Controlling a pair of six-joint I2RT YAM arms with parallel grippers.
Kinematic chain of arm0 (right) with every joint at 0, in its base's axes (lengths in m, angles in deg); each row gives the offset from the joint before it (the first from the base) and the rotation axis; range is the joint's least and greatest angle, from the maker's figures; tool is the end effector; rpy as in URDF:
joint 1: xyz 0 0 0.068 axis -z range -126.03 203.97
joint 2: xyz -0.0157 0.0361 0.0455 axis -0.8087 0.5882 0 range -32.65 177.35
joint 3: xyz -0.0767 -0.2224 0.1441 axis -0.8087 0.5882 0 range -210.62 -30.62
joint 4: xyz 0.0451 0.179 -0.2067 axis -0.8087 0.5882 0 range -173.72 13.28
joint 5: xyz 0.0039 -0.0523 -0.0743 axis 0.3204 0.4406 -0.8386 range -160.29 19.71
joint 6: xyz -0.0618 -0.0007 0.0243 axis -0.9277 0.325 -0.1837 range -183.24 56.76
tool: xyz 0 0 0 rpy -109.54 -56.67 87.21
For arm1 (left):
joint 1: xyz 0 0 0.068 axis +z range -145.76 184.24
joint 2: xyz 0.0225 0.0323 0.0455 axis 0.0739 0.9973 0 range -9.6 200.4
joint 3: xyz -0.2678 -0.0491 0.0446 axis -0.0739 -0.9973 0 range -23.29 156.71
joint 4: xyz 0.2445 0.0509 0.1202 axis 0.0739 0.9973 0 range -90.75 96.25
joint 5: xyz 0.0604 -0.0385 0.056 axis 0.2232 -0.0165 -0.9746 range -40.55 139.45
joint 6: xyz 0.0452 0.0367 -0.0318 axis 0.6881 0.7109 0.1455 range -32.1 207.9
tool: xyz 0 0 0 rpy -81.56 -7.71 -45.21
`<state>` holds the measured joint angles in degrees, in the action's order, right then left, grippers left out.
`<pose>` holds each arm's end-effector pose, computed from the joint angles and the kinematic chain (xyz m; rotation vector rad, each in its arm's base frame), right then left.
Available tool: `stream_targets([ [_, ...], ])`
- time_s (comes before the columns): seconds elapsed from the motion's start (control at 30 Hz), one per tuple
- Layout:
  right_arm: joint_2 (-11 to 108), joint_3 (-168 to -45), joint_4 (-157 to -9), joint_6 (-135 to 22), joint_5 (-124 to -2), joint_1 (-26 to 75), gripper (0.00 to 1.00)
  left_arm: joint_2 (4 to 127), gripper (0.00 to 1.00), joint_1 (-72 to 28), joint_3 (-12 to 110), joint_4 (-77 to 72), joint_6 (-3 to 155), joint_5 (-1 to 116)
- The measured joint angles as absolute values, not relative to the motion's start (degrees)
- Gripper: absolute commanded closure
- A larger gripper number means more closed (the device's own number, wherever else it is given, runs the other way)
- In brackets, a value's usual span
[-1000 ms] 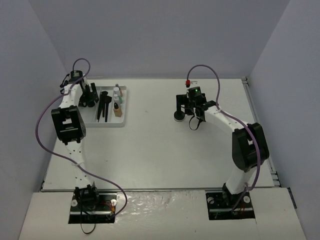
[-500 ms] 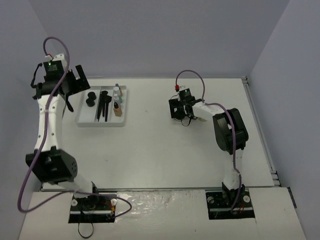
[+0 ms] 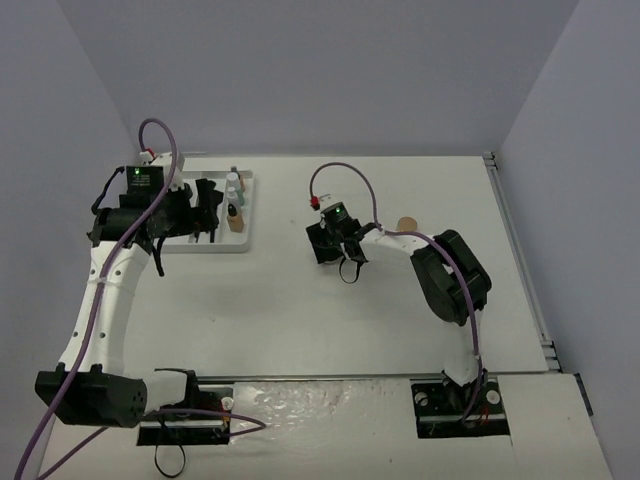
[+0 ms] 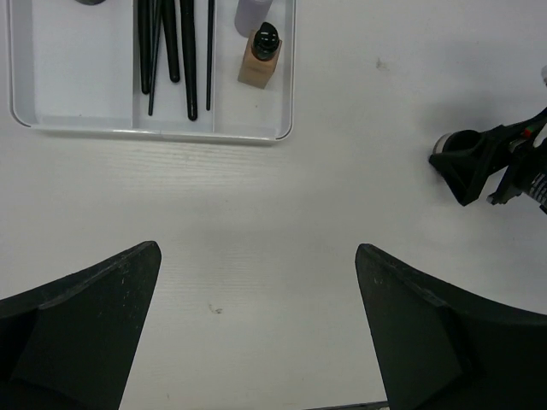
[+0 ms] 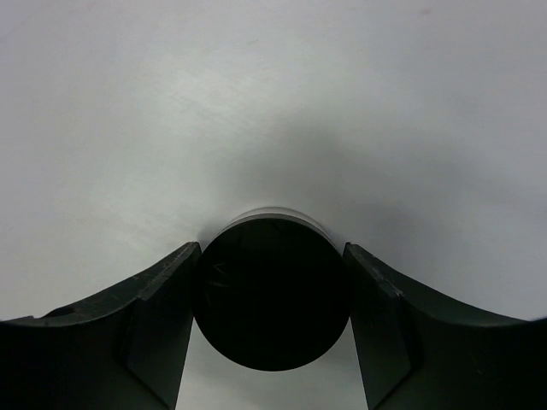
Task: Organize the makeup
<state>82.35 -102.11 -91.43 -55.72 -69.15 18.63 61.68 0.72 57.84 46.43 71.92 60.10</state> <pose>0.3800 0.2708 0.1450 -0.5473 2.1622 0.4377 0.2807 -0.0270 0.3942 -0.1400 2.2336 -0.3927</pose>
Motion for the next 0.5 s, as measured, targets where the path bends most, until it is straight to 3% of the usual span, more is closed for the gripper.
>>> stream_targets([
  [0.17,80.1,-98.7,-92.8,-55.6,-69.4,9.2,0.72,56.8,0.03,0.9,56.3,47.8,72.2,60.1],
  [0.43,80.1,-98.5,-93.4,-55.9,-69.4,0.0,0.13,52.9,0.03,0.3,52.4,48.4,72.5,62.4],
  [0.5,80.1,-98.5,-93.4,-56.1,-69.4,-0.3,0.06,52.9,0.03,-0.1,51.2,48.5,72.6,62.8],
])
